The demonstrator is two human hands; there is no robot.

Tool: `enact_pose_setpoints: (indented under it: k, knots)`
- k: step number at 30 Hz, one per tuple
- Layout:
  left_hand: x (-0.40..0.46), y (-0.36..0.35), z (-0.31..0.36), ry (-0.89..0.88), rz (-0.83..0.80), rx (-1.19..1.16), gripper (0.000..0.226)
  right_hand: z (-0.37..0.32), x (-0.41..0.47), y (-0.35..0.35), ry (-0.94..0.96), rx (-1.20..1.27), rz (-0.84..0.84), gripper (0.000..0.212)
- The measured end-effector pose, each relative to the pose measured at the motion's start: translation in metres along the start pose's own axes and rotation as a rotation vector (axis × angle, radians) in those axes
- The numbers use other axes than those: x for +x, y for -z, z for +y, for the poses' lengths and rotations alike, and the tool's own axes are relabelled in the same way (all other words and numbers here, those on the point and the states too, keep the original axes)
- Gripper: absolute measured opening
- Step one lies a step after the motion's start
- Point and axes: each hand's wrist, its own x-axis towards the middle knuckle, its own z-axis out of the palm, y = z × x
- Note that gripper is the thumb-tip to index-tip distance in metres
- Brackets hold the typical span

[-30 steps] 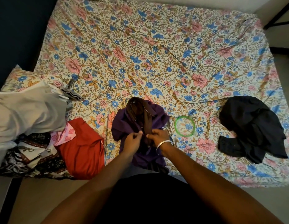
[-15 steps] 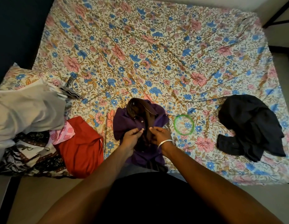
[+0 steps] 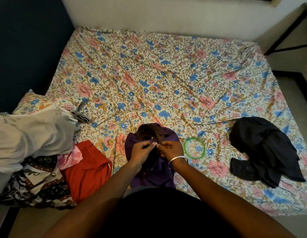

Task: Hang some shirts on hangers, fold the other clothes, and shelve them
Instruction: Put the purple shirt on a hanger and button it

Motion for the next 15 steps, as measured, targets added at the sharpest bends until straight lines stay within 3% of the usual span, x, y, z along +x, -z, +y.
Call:
enact_pose_setpoints:
  k: [6,8,15]
  knots:
    - [-0.001,-0.007,0.026,-0.135,0.097,0.17,0.017,-0.009,-0.001,0.006,0.154,-0.136,0.024,0.015]
    - [-0.001,-0.008,0.033,-0.196,0.102,0.254,0.017,-0.011,-0.001,0.008,0.19,-0.161,0.041,0.024]
    - [-0.003,-0.005,0.033,-0.292,0.121,0.529,0.027,-0.012,-0.014,0.011,0.226,-0.159,0.021,0.029]
